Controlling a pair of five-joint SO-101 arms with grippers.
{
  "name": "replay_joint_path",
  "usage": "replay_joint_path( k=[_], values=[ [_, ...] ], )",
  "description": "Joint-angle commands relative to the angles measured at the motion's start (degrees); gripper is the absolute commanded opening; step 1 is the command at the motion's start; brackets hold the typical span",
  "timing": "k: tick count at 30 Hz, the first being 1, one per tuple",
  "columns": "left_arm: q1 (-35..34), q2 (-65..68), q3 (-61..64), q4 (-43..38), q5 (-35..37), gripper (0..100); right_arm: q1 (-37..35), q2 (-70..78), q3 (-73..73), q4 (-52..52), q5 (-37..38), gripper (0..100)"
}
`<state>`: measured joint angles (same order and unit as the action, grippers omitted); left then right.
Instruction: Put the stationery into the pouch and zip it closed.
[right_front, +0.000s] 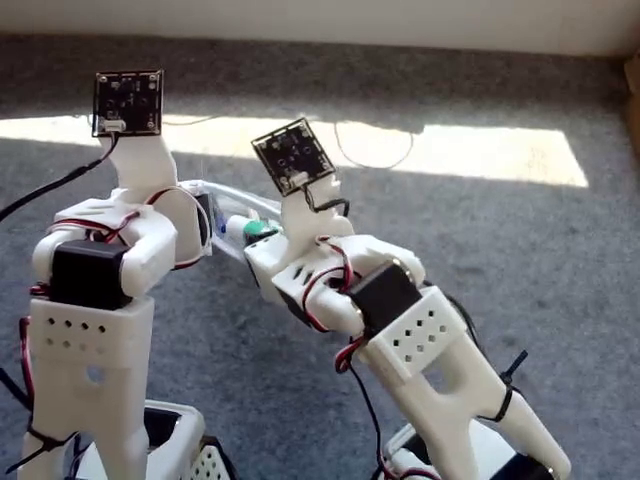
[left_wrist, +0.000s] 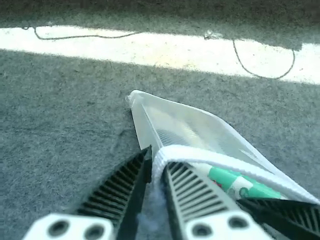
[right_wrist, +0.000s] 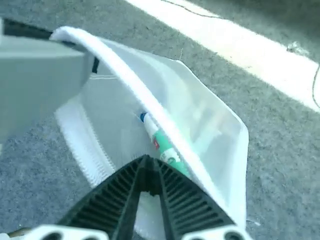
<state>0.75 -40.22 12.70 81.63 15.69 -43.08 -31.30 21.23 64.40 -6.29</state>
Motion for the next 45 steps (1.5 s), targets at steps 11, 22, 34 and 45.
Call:
replay_joint_path(
  k=[11,22,34,45],
  values=[
    [-1.4,-0.7,-1.4,-0.3,0.3,1,1.8,-13.4,-7.1,6.8,-2.2,0.5],
    [-2.7,-0.8,-1.4,-0.3,0.3,1,1.8,-4.3,-7.5,6.7,-2.2,0.5],
    [-2.9,-0.8,-1.3,-0.3,0.3,1,1.9,-21.8,-6.9,8.7,7.9,0.6],
    [-2.9,-0.8,-1.3,-0.4,0.3,1,9.8,-22.3,-7.0,18.3,8.0,0.6]
  ],
)
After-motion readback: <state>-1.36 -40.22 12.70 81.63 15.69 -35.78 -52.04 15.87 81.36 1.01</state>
